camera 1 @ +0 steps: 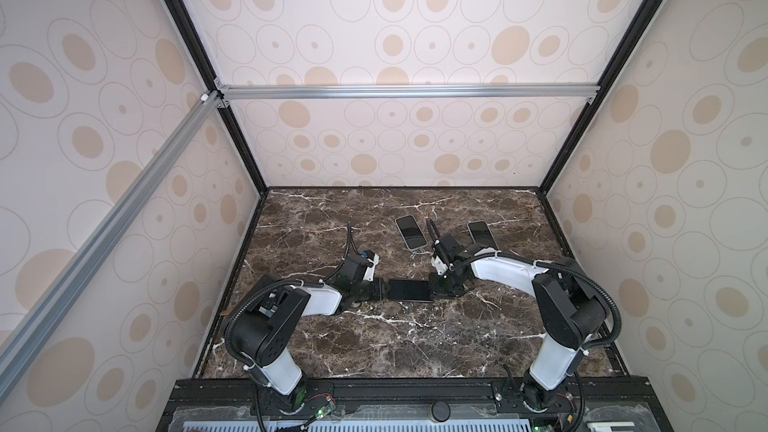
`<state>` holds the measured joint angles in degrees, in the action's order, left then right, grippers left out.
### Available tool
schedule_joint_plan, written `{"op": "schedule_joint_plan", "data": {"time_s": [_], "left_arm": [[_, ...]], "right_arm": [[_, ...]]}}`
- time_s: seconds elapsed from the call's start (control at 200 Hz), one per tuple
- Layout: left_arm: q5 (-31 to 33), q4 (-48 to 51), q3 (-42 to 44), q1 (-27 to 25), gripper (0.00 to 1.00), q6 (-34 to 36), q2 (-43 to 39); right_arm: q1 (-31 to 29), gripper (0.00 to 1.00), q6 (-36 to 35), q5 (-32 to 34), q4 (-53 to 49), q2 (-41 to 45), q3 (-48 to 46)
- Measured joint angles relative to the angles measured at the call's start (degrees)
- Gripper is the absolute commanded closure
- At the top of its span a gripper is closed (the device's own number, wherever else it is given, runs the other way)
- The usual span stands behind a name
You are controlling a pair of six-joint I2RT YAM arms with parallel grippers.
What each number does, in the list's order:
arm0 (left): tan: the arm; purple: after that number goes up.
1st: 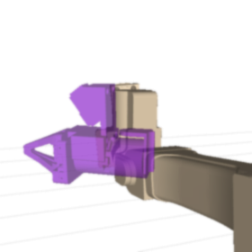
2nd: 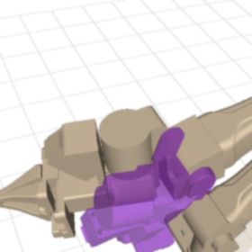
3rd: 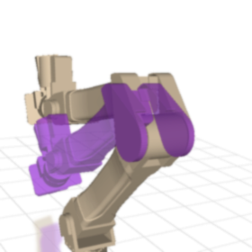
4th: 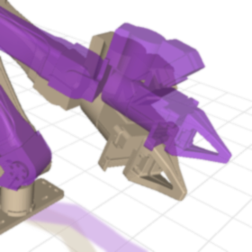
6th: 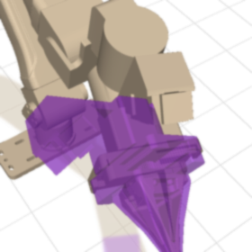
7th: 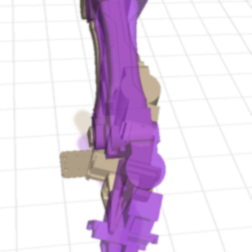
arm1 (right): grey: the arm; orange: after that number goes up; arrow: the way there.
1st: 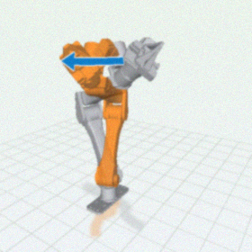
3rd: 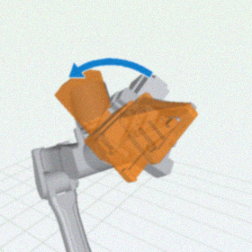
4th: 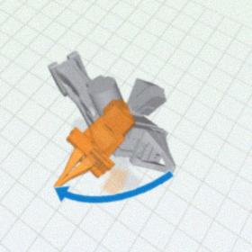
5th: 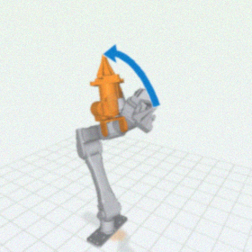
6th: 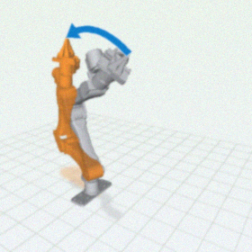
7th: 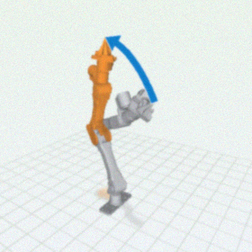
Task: Put the phone into the phone case
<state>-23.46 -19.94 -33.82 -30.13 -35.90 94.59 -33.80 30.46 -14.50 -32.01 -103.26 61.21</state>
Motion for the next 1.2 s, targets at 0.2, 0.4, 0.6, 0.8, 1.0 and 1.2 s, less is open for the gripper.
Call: {"op": "schedule_joint_plan", "data": {"time_s": [0.2,0.4,0.6,0.8,1.0,1.2], "left_arm": [[0.0,-0.1,0.1,0.0,0.85,0.0,0.0],[0.0,-0.1,0.1,0.0,0.85,0.0,0.0],[0.0,-0.1,0.1,0.0,0.85,0.0,0.0],[-0.3,-0.3,0.1,0.0,0.85,0.0,0.0],[-0.5,-0.3,0.2,-0.1,0.85,0.0,0.0],[-0.6,-0.3,0.2,-0.1,0.85,0.0,0.0]], "right_arm": [[0.0,0.84,0.1,0.0,-0.2,-0.4,0.2],[-0.1,0.84,0.1,0.3,-0.6,-0.7,0.6],[-1.4,0.83,-0.1,2.9,-3.0,-1.9,2.7],[-3.3,0.81,-0.4,6.9,-4.9,-3.2,4.4],[-6.4,0.78,-1.2,12.7,-7.0,-4.0,6.4],[-7.3,0.74,-1.2,14.5,-7.3,-3.6,6.5]]}}
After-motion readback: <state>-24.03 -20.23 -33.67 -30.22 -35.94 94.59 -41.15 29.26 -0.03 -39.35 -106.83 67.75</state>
